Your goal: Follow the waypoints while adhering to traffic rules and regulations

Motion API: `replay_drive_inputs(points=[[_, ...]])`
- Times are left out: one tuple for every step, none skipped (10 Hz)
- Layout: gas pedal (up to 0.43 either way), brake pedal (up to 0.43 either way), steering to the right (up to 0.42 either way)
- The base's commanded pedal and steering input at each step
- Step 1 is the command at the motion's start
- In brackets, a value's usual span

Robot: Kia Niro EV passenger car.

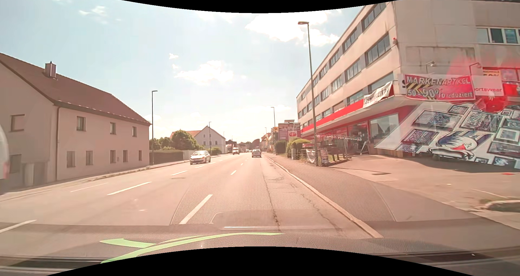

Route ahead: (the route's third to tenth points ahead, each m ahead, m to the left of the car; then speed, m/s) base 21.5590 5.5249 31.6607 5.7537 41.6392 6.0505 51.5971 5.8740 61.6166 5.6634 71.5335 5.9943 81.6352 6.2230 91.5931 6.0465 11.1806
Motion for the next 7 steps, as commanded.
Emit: replay_drive_inputs(points=[[0.028,0.0,-0.004],[0.028,0.0,-0.004],[0.039,0.0,-0.004],[0.039,0.0,-0.004],[0.039,0.0,-0.004],[0.039,0.0,-0.004],[0.039,0.0,-0.004]])
